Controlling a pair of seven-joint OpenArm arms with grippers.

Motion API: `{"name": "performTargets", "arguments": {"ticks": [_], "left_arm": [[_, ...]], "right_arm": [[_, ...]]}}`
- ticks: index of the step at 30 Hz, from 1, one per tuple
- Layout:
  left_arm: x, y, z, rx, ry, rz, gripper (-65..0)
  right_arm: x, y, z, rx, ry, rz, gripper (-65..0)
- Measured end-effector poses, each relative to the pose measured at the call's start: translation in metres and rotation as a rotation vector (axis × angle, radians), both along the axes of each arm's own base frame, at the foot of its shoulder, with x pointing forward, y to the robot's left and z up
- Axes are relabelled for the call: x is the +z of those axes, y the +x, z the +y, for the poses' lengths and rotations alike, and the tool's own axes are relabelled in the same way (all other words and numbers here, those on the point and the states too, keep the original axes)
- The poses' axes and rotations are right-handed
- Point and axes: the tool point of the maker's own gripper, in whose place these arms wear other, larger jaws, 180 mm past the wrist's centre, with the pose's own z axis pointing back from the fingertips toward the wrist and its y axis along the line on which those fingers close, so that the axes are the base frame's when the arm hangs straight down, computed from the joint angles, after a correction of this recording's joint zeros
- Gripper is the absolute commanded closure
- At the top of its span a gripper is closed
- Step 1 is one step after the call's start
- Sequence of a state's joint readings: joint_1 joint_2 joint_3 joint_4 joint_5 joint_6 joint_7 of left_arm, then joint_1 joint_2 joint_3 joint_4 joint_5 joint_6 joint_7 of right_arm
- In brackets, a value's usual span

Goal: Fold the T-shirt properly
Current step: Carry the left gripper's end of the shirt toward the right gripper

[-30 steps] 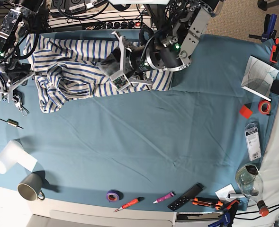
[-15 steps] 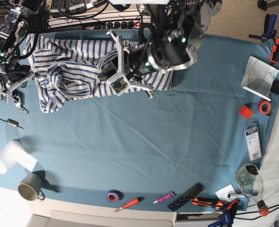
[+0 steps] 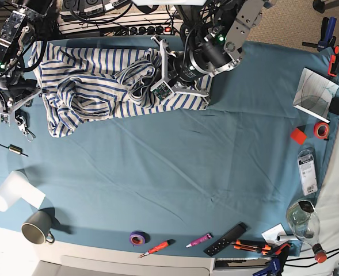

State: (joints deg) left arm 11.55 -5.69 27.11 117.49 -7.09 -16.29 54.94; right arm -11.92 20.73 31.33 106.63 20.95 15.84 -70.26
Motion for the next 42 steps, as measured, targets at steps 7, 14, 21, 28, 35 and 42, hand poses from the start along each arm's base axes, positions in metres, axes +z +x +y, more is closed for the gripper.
{"name": "performTargets", "arguments": {"ticks": [7,14,21,28,35,42], "left_arm": [[-0.022,0.003,-0.01,-0.033,0.006,0.032,0.0],[0.007,0.006,-0.045,-0.086,-0.104,0.007,0.0],[-0.013,-0.01,-0.081,-0.174,-0.055,0.039,0.0],[-0.006,0.024,-0.084,-0.107,-0.038,-0.004,0.0],[-0.001,0.04,-0.078,-0.109,0.056,-0.002,0.0],[0.013,0.038,-0.064,-0.025,0.07,-0.004,0.0]], "right_arm": [[0.0,0.0,0.0,0.0,0.0,0.0,-14.7],[0.0,0.0,0.0,0.0,0.0,0.0,-14.7],[-0.001,-0.001,0.0,-0.002,0.002,0.009,-14.7],[-0.002,-0.002,0.0,-0.003,0.004,0.014,-14.7],[-0.002,-0.002,0.0,-0.003,0.003,0.014,-14.7],[0.003,0.003,0.0,0.004,-0.005,-0.023,-14.7]]}}
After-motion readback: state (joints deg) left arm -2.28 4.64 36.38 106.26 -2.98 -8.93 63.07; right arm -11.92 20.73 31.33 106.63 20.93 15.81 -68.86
